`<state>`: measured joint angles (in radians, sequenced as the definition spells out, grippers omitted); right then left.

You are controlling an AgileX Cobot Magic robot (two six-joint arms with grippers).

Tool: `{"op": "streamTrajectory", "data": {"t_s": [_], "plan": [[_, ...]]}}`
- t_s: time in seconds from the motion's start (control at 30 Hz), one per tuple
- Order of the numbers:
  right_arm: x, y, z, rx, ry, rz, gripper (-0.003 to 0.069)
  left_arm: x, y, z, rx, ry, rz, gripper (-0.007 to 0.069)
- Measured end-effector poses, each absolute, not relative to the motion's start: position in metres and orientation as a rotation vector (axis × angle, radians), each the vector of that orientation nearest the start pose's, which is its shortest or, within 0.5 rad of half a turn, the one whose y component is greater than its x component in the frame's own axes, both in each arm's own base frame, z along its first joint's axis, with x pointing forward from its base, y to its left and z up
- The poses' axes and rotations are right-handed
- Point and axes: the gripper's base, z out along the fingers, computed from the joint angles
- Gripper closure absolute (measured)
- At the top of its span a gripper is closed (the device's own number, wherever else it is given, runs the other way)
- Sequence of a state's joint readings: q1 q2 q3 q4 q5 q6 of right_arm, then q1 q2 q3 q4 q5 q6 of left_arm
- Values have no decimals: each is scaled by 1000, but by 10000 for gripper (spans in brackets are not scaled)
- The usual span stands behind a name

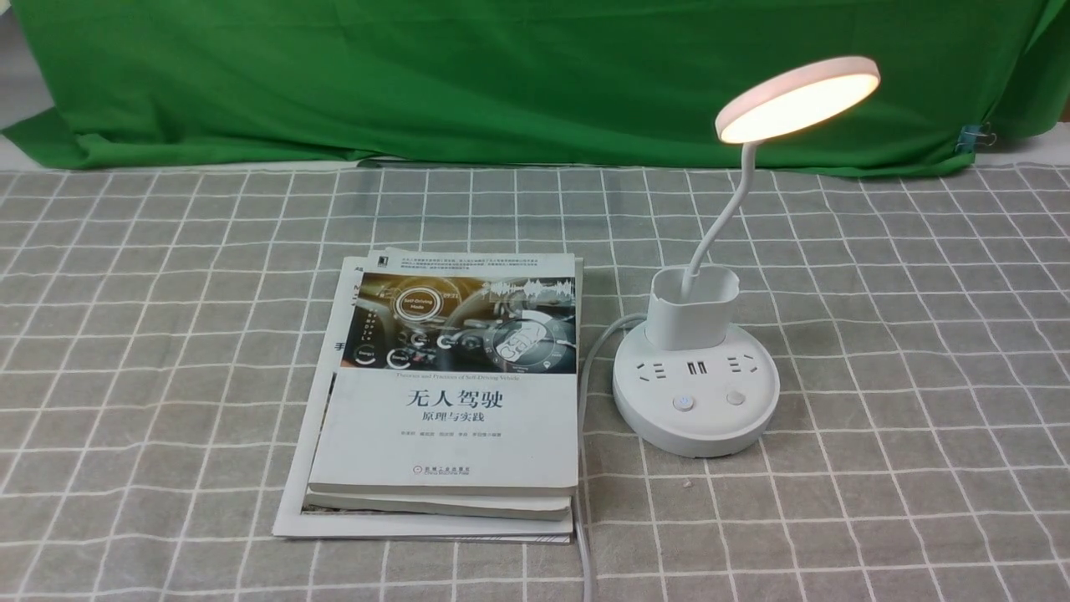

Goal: Turn on the desk lamp on the grey coffee tablecloth with your hand.

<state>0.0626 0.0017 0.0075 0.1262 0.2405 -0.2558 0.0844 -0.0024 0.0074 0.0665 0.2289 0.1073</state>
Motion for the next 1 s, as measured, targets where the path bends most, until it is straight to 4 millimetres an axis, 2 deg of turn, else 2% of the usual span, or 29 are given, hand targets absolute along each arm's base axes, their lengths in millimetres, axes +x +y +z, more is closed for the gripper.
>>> {"op": "streamTrajectory", "data": {"t_s": [1.0], "plan": [[55, 6, 189, -191, 1719, -26, 517, 55, 6, 190, 64, 1720, 203, 606]]}}
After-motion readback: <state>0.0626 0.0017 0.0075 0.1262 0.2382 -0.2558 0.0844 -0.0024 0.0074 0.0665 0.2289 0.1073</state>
